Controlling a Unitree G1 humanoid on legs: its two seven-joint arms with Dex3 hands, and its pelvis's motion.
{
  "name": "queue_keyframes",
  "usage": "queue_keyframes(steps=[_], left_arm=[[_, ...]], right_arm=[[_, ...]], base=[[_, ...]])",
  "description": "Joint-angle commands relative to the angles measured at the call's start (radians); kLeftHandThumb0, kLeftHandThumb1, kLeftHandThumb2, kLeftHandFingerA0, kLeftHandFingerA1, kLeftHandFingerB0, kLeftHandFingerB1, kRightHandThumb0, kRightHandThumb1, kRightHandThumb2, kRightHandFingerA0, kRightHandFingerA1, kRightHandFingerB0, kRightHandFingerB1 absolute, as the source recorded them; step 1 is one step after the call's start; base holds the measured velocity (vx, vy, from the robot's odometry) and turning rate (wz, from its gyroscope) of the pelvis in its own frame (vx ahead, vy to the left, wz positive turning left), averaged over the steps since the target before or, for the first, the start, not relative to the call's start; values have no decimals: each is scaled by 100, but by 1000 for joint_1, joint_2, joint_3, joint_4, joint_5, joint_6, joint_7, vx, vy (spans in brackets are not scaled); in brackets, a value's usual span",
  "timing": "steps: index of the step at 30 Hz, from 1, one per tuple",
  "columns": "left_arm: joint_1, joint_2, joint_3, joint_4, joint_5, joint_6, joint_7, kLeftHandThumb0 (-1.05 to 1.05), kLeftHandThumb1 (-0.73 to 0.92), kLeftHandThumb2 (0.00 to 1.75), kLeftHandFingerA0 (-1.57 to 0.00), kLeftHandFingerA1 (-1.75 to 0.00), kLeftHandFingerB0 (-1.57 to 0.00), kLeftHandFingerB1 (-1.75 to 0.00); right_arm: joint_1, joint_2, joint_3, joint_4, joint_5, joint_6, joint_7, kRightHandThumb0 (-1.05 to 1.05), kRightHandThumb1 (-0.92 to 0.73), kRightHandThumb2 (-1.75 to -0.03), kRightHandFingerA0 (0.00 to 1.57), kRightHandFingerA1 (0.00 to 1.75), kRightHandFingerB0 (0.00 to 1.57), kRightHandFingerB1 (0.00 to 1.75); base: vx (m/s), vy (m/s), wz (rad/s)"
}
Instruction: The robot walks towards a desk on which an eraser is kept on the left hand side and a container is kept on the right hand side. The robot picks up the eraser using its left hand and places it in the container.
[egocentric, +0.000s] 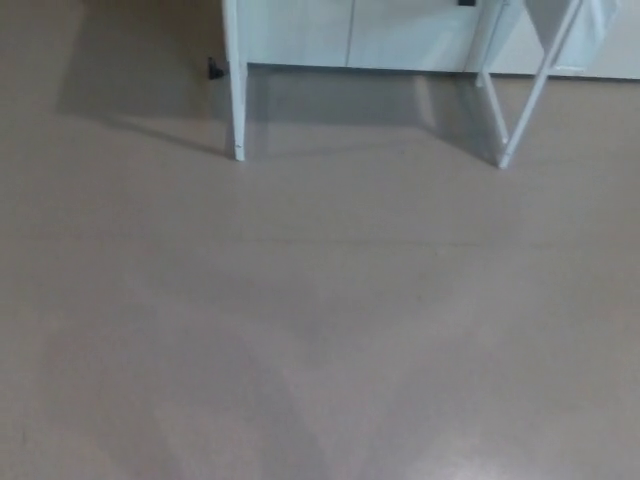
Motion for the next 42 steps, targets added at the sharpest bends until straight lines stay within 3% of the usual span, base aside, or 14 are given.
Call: queue_keyframes(steps=[1,11,23,42], left_arm=[[2,5,-8,2,2,-50,5,-48,66,60,-37,-34,-26,-31],[31,-25,-1,-38,-2,-77,65,-48,67,61,-38,-33,-30,-32],[33,1,-28,14,34,-121,89,-48,67,61,-43,-34,-30,-31],[32,-13,-70,15,56,-159,147,-49,66,60,-40,-33,-29,-32]], right_arm=[[2,-22,-2,-23,-3,-16,-14,-12,-42,-52,63,60,37,47],[9,-19,16,-44,6,-2,-1,-15,-41,-52,63,61,37,48],[11,-26,29,-13,-10,-31,-12,-21,-40,-51,68,64,36,48],[-3,-33,40,19,-15,-48,-19,-25,-39,-51,69,63,36,47]], base=[[176,-83,13],[329,-194,24],[276,114,-18],[95,-106,5]])
